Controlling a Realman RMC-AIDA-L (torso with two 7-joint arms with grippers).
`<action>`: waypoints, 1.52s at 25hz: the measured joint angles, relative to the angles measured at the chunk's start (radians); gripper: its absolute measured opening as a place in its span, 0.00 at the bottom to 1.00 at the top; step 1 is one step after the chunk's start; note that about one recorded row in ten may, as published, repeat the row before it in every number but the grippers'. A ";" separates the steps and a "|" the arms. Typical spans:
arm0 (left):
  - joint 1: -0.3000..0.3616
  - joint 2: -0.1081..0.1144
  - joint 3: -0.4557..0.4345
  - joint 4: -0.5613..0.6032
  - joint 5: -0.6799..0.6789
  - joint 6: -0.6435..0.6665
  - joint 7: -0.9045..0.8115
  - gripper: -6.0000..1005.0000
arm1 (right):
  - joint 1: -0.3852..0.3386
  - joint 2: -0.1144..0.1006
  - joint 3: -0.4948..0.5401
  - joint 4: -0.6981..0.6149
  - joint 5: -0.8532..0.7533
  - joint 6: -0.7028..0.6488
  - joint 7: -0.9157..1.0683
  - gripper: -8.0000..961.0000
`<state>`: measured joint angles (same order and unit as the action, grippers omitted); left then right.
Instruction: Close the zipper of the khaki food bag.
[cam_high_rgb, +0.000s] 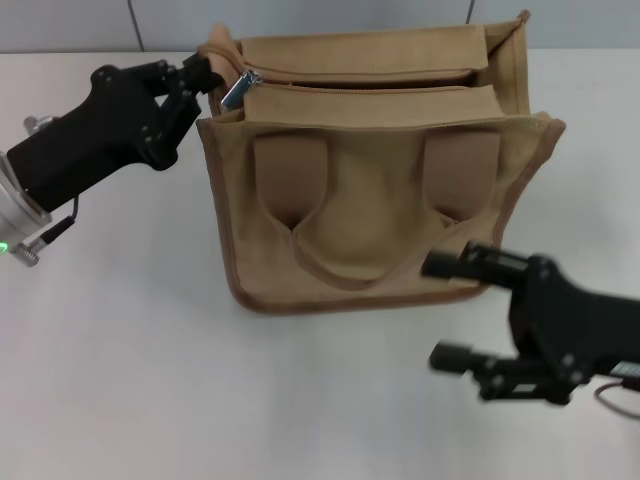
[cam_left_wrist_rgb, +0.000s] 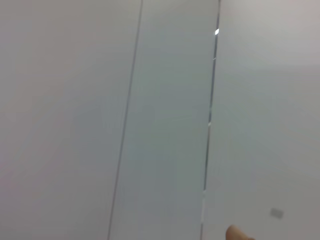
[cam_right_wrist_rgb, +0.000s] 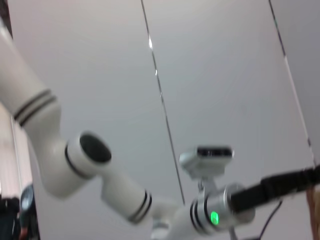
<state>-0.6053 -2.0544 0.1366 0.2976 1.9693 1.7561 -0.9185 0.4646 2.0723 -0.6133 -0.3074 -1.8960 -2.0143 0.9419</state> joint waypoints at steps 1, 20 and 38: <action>-0.005 -0.002 0.001 0.000 -0.003 0.008 0.001 0.03 | 0.003 -0.002 0.023 -0.003 0.000 -0.018 0.020 0.73; -0.041 -0.011 0.003 -0.001 -0.030 0.036 -0.002 0.03 | 0.150 -0.008 0.147 -0.284 0.000 -0.047 0.476 0.71; -0.014 -0.011 0.007 -0.008 -0.040 0.047 0.008 0.03 | 0.305 -0.008 -0.031 -0.385 -0.001 0.263 0.601 0.61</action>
<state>-0.6197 -2.0656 0.1440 0.2893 1.9296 1.8028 -0.9100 0.7699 2.0647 -0.6439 -0.6920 -1.8974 -1.7513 1.5430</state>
